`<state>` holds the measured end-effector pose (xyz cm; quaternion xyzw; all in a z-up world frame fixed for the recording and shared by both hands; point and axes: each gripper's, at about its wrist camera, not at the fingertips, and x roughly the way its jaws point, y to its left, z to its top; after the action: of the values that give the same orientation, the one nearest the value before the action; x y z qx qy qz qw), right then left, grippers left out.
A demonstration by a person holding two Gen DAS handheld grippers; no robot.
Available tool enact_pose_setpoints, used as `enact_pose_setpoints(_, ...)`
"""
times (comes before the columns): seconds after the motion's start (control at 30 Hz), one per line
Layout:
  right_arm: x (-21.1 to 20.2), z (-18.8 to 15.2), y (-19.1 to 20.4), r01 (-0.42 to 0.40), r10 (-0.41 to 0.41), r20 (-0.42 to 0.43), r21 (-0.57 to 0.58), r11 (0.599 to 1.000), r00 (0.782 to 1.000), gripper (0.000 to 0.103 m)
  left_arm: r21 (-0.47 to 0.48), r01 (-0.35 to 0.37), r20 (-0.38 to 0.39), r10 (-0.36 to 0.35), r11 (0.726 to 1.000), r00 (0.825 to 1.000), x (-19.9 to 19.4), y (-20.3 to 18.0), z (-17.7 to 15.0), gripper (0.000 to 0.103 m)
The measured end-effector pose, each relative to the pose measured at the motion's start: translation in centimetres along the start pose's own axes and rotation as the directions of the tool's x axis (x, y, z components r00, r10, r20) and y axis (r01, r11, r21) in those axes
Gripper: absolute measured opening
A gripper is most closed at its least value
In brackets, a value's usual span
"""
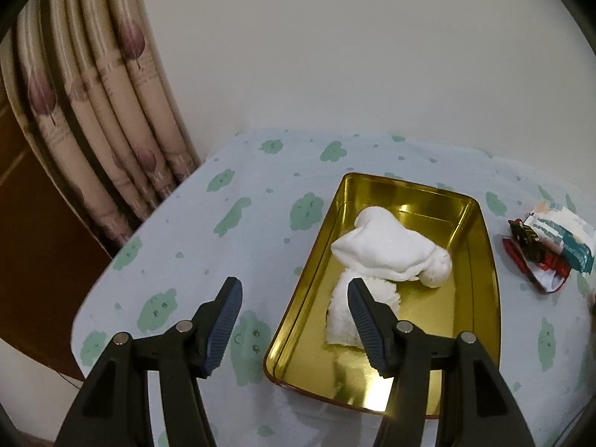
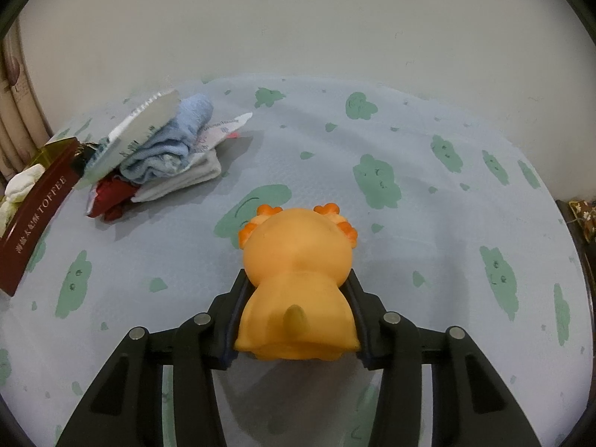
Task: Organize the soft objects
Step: 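Carry the orange toy toward the tin with the right gripper while the left withdraws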
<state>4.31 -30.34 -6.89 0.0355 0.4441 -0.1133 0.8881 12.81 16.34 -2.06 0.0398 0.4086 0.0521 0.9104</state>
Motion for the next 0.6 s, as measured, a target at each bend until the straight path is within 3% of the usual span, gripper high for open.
enact_pose_setpoints(0.27,-3.3,0.1,2.9,-0.064,0.065,0.009,-0.054,0.996,0.998,0.044,-0.033,-0.027,0.008,0.027,0.999,1.0,0.6,1.5,-0.6,0.06)
enact_pose_setpoints(0.6,-5.5,1.8,12.2,-0.208,0.217,0.013,-0.227,0.951,0.976,0.044,-0.102,-0.071,0.019,0.073,0.992,0.997,0.3,3.9,-0.7,0.06)
